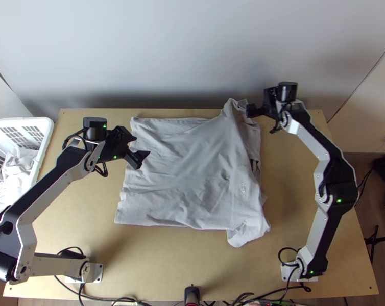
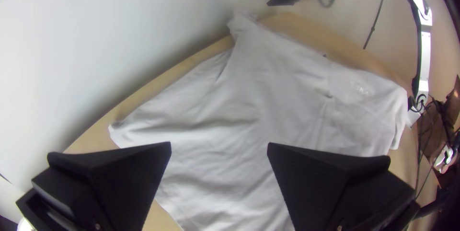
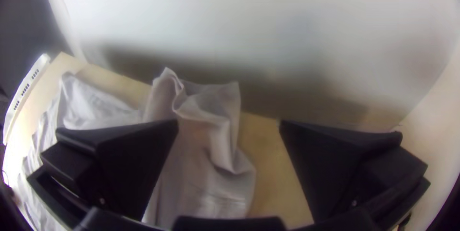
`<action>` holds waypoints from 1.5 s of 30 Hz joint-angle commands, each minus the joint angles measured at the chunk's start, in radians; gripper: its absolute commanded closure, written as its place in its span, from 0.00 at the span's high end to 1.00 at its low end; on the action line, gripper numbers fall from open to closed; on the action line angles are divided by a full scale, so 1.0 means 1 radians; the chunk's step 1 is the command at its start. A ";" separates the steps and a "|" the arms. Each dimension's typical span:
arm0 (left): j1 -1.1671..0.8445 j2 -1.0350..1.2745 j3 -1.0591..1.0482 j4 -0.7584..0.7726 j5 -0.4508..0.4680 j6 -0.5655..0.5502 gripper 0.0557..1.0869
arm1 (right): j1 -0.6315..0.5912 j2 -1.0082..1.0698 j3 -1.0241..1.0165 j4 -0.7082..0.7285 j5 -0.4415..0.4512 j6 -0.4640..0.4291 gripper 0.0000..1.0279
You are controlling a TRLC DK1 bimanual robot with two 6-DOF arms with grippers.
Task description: Fold the t-shirt
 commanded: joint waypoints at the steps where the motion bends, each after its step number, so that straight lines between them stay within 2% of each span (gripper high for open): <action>1: 0.019 0.073 0.027 -0.001 -0.083 0.003 0.95 | -0.046 -0.005 -0.031 -0.093 -0.121 0.068 0.95; 6: 0.102 0.237 0.138 -0.001 -0.155 -0.071 0.95 | -0.068 -0.004 -0.034 -0.082 -0.164 0.063 0.95; 8: 0.122 0.283 0.184 0.025 -0.250 -0.081 0.95 | -0.074 -0.005 -0.034 -0.079 -0.174 0.062 0.95; 9: 0.134 0.300 0.204 0.048 -0.269 -0.095 0.95 | -0.077 -0.005 -0.034 -0.079 -0.180 0.062 0.95; 12: 0.172 0.386 0.325 0.011 -0.281 -0.166 0.95 | -0.082 -0.005 -0.035 -0.079 -0.186 0.059 0.95; 15: 0.197 0.479 0.461 -0.060 -0.239 -0.229 0.95 | -0.080 -0.005 -0.040 -0.079 -0.192 0.046 0.95; 21: 0.198 0.648 0.718 -0.216 -0.118 -0.273 0.95 | -0.075 -0.005 -0.041 -0.079 -0.197 0.039 0.95; 23: 0.188 0.686 0.765 -0.248 -0.117 -0.273 0.95 | -0.069 -0.004 -0.049 -0.079 -0.201 0.039 0.95; 30: 0.165 0.757 0.834 -0.276 -0.094 -0.265 0.95 | -0.057 0.024 -0.055 -0.076 -0.203 0.040 0.95; 45: 0.162 0.774 0.834 -0.277 -0.069 -0.276 0.95 | -0.052 0.084 -0.066 -0.039 -0.230 0.056 0.95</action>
